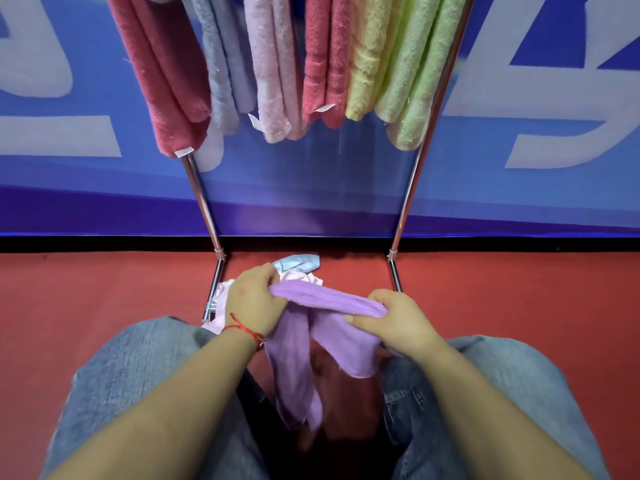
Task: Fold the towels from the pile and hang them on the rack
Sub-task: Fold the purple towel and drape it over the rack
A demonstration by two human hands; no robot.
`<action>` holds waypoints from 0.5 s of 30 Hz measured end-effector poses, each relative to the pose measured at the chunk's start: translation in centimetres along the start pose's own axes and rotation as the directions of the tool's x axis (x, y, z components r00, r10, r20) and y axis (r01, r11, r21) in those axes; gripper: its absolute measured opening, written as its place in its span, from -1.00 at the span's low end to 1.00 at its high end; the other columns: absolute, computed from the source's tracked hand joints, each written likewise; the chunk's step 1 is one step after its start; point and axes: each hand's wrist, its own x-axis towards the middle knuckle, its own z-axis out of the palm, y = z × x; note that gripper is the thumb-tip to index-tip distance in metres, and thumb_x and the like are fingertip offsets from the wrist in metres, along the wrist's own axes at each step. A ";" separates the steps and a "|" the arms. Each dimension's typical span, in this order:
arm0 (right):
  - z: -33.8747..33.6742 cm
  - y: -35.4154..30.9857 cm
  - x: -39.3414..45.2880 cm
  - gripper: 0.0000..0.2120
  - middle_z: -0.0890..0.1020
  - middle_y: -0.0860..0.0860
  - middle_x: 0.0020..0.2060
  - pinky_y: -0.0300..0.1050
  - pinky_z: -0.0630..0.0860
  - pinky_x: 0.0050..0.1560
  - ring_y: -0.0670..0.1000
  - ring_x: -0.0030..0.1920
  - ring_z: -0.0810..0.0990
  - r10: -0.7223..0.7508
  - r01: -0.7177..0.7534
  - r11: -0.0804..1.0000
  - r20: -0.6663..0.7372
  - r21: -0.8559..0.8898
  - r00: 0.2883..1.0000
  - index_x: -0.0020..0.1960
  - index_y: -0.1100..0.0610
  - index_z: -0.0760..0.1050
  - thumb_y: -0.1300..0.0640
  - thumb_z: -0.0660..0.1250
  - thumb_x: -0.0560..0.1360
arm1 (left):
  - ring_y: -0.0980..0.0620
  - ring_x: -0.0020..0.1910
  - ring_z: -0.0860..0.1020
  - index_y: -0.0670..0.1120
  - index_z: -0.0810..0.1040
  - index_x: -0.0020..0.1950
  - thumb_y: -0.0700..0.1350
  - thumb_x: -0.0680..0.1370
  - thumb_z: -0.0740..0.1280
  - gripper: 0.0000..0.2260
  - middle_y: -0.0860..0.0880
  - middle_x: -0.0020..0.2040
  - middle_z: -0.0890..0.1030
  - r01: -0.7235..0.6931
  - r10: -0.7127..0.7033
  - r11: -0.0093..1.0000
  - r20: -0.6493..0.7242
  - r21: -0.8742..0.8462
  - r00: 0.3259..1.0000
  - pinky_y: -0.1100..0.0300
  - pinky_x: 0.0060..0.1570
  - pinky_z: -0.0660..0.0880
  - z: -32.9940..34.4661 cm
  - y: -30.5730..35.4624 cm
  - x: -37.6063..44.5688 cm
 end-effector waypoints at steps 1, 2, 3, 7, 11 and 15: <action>-0.2 0.3 0.3 -0.68 0.40 -0.06 -0.48 -0.13 0.27 -0.33 -0.06 -0.40 0.32 0.010 -0.010 1.000 -0.008 -0.005 1.000 -0.38 0.07 0.37 0.08 0.51 0.34 | -0.10 -0.33 0.32 0.03 0.21 -0.40 0.01 0.29 0.11 -0.88 0.01 -0.43 0.35 0.086 -0.086 0.996 -0.020 -0.018 0.996 0.14 -0.30 0.21 -0.1 -0.7 0.4; -0.5 0.5 0.7 -0.71 0.43 -0.05 -0.46 -0.14 0.29 -0.33 -0.06 -0.39 0.34 0.010 -0.010 1.000 -0.016 -0.009 1.000 -0.35 0.10 0.40 0.08 0.51 0.34 | -0.10 -0.31 0.34 0.00 0.24 -0.39 -0.03 0.29 0.11 -0.91 -0.04 -0.39 0.39 0.164 -0.166 0.986 -0.035 -0.031 0.986 0.15 -0.28 0.22 0.0 -1.3 0.7; -0.7 0.6 1.0 -0.73 0.45 -0.03 -0.43 -0.17 0.29 -0.32 -0.07 -0.37 0.36 -0.002 0.002 1.000 -0.020 0.010 1.000 -0.33 0.15 0.44 0.09 0.51 0.35 | -0.11 -0.28 0.36 -0.03 0.26 -0.38 -0.05 0.29 0.11 -0.92 -0.09 -0.35 0.43 0.207 -0.209 0.978 -0.045 -0.039 0.977 0.15 -0.26 0.23 0.0 -1.6 0.9; -0.8 0.0 1.9 -0.81 0.49 0.01 -0.40 -0.28 0.32 -0.34 -0.12 -0.38 0.37 -0.053 0.068 0.974 -0.075 0.218 0.996 -0.22 0.34 0.52 0.21 0.45 0.41 | -0.08 -0.29 0.33 -0.02 0.25 -0.36 -0.04 0.35 0.19 -0.85 0.01 -0.40 0.37 0.281 -0.276 0.957 0.064 -0.072 0.959 0.16 -0.25 0.24 0.4 -2.0 1.3; -0.6 -0.8 2.9 -0.92 0.54 -0.06 -0.40 -0.38 0.38 -0.34 -0.21 -0.41 0.43 -0.073 0.112 0.931 -0.125 0.347 0.990 -0.21 0.27 0.57 0.28 0.40 0.44 | 0.09 -0.38 0.39 0.11 0.33 -0.16 0.12 0.16 0.27 -0.69 0.07 -0.36 0.45 0.207 -0.133 0.959 0.336 -0.193 0.932 0.27 -0.33 0.33 1.3 -1.9 1.3; 0.5 -1.3 3.4 -0.94 0.60 -0.03 -0.33 -0.33 0.43 -0.25 -0.16 -0.31 0.50 -0.086 0.116 0.924 -0.096 0.364 0.992 -0.20 0.24 0.59 0.36 0.40 0.41 | 0.09 -0.16 0.54 0.10 0.48 0.01 0.20 0.13 0.39 -0.52 0.05 -0.14 0.59 0.155 -0.032 0.974 0.575 -0.166 0.817 0.25 -0.08 0.47 2.8 -1.0 1.2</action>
